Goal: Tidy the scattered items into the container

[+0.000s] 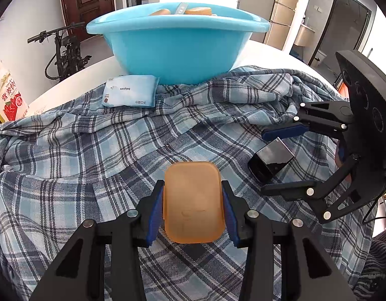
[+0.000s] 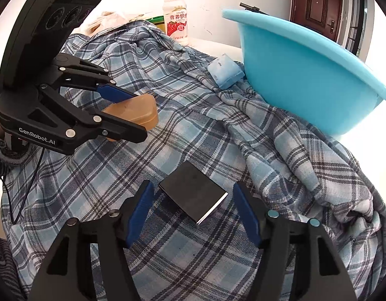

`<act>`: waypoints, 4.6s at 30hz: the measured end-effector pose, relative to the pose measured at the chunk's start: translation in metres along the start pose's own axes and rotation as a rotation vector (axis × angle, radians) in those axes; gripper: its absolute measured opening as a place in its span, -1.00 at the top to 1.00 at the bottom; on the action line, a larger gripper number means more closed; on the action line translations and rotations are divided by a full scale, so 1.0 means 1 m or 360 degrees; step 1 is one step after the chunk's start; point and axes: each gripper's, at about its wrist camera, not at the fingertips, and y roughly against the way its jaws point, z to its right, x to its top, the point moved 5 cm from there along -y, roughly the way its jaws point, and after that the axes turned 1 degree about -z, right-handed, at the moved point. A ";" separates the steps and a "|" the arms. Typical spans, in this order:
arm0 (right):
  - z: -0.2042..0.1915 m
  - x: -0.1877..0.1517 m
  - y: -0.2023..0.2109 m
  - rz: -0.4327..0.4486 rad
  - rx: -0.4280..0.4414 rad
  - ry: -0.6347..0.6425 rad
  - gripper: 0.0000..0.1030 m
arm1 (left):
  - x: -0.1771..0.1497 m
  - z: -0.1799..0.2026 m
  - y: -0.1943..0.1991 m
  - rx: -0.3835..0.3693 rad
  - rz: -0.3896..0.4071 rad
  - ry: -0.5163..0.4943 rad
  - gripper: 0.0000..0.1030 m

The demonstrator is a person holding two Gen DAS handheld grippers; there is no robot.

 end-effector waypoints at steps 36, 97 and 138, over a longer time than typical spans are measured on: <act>0.023 -0.015 0.073 0.0169 -0.0108 -0.0186 0.07 | 0.002 0.041 0.011 -0.0030 -0.0070 -0.0061 0.12; 0.036 0.024 0.169 0.0574 -0.0156 -0.0167 0.07 | 0.068 0.084 0.075 -0.0053 0.0205 -0.0120 0.12; 0.153 0.160 0.155 0.0603 -0.0249 -0.0336 0.07 | 0.259 -0.005 0.051 0.0058 0.0306 0.0106 0.12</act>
